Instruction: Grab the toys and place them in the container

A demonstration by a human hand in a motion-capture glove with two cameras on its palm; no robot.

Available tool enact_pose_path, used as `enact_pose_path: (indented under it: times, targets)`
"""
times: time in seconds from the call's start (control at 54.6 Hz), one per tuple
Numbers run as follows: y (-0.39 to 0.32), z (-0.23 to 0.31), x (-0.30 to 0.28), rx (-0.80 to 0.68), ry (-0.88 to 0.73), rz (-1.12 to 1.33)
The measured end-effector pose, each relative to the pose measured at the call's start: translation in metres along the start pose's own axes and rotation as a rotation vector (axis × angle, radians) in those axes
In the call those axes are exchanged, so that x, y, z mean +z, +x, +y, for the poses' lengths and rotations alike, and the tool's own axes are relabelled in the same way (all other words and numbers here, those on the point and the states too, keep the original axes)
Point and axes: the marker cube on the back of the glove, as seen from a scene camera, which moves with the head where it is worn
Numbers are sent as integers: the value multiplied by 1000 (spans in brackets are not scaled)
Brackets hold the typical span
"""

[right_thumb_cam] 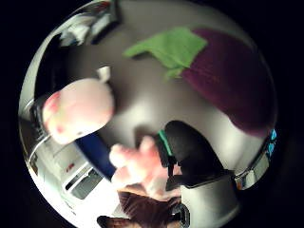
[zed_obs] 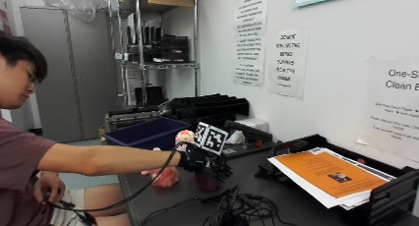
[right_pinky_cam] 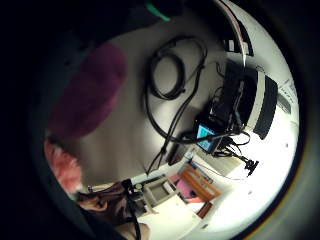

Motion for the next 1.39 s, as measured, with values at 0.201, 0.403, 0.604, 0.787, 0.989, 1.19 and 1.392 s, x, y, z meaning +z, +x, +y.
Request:
enact_pose_path:
  times: [0.201, 0.403, 0.604, 0.787, 0.989, 1.19, 1.392]
  targets:
    - [11, -16, 6, 26, 119, 31]
    - [15, -14, 9, -15, 225, -77]
    - [20, 11, -32, -35, 334, -192]
    - [29, 60, -127, -43, 469, -211]
    - [29, 105, -205, -35, 622, -216]
    - [-3, 135, -252, -72, 677, -220]
    - [-57, 143, -276, -143, 687, -194]
